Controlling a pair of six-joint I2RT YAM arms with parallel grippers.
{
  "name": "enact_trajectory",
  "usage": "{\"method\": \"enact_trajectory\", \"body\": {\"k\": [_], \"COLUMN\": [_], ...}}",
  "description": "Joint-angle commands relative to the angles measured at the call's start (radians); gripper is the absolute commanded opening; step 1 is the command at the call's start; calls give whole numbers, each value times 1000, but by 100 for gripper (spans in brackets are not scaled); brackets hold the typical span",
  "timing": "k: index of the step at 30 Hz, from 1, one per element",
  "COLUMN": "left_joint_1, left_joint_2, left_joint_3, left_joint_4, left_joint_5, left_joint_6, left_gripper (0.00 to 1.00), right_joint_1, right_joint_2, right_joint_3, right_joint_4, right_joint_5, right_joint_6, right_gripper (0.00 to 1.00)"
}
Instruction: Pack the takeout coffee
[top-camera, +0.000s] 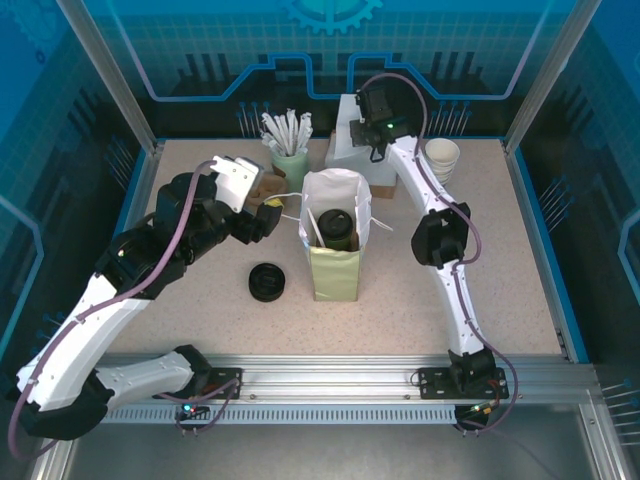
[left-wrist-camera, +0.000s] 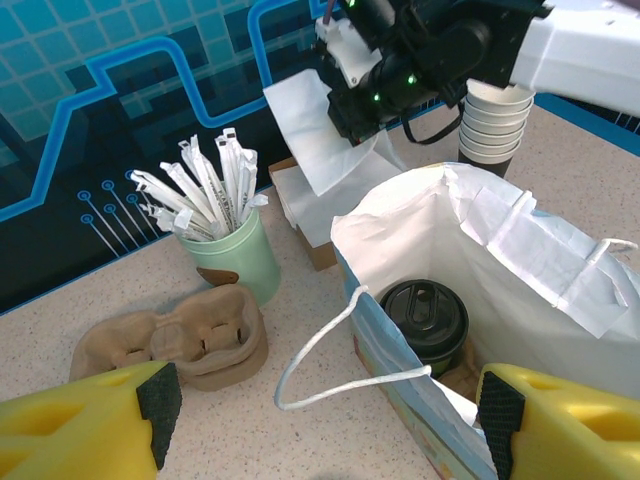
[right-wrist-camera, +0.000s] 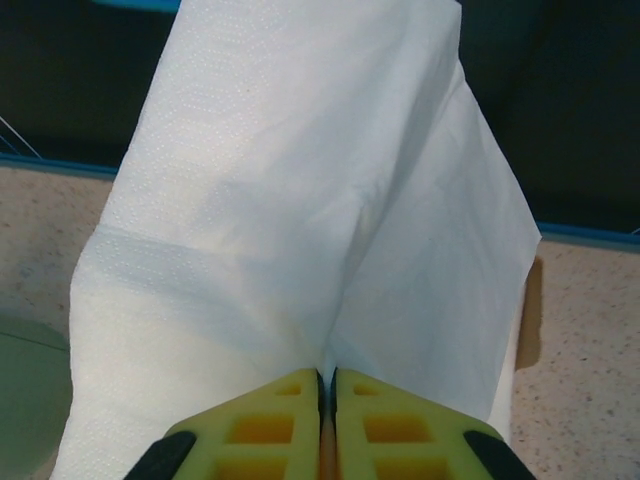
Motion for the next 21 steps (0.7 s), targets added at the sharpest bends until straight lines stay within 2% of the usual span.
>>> {"method": "enact_trajectory", "body": {"k": [1, 6, 14, 16, 21], "left_joint_1": [-3, -2, -2, 0, 31], "left_joint_2": [-22, -23, 22, 29, 57], "left_joint_3": [-14, -20, -24, -22, -23], "left_joint_4": [33, 40, 32, 26, 1], "left_joint_5": [12, 8, -19, -49, -25], "left_joint_6": [-18, -25, -73, -101, -196], "left_gripper": [80, 80, 81, 82, 82], "right_joint_1": [14, 31, 88, 94, 133], "right_joint_2": [-93, -183, -368, -407, -515], "right_joint_3": [33, 36, 41, 43, 0], "right_joint_4": [-27, -57, -138, -167, -199], "right_joint_5": [3, -5, -115, -183, -320], "right_joint_6": [-20, -2, 107, 168, 297], "right_gripper": [7, 7, 7, 7, 7]}}
